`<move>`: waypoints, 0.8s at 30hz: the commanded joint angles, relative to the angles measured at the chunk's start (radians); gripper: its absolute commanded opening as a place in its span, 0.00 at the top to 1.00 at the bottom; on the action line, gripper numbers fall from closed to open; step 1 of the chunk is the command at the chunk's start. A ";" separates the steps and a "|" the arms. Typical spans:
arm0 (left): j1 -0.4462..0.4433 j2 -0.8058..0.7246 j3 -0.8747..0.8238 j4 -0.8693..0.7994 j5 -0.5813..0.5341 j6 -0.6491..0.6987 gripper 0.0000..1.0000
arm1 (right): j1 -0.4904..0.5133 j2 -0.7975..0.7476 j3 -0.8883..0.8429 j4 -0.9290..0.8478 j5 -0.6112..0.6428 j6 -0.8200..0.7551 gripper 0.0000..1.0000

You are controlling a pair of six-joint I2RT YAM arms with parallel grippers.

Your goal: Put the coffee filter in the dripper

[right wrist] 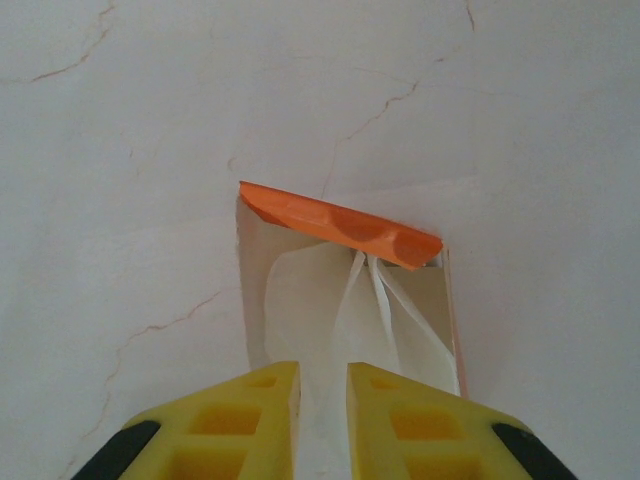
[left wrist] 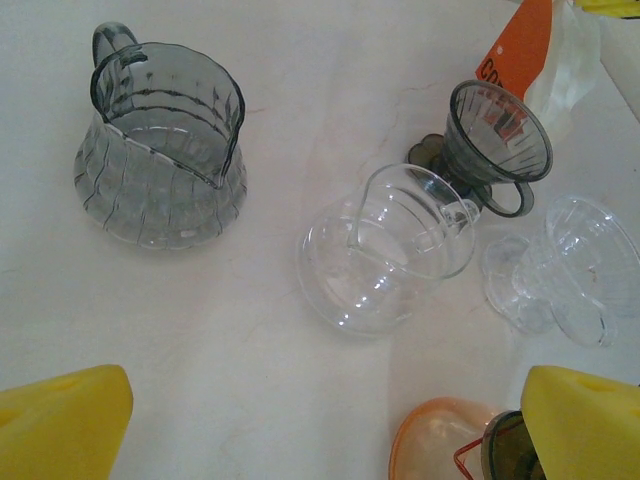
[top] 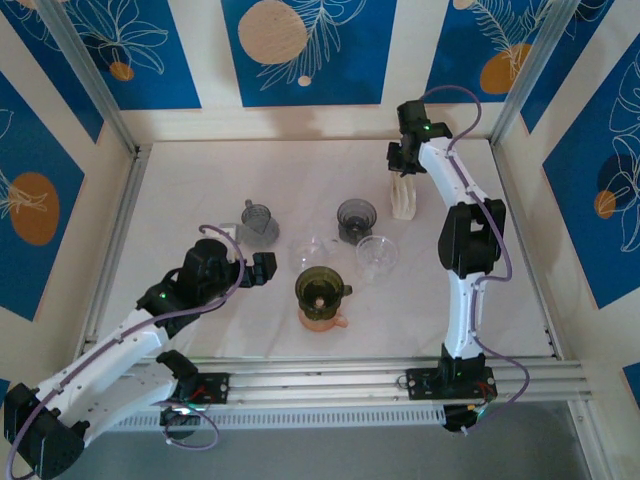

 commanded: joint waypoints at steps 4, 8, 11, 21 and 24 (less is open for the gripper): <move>0.016 -0.007 0.007 -0.005 0.008 -0.013 0.00 | 0.000 0.041 0.046 -0.032 0.019 0.013 0.80; 0.016 -0.007 0.006 -0.001 0.009 -0.013 0.00 | -0.001 0.043 0.041 -0.030 0.023 0.012 0.80; 0.016 -0.006 0.006 -0.002 0.010 -0.015 0.00 | -0.001 0.044 0.040 -0.031 0.031 0.012 0.80; 0.019 -0.006 0.005 -0.001 0.013 -0.021 0.00 | 0.000 0.054 0.042 -0.033 0.042 0.006 0.84; 0.018 -0.005 0.005 -0.001 0.015 -0.022 0.00 | -0.001 0.054 0.039 -0.031 0.044 0.003 0.84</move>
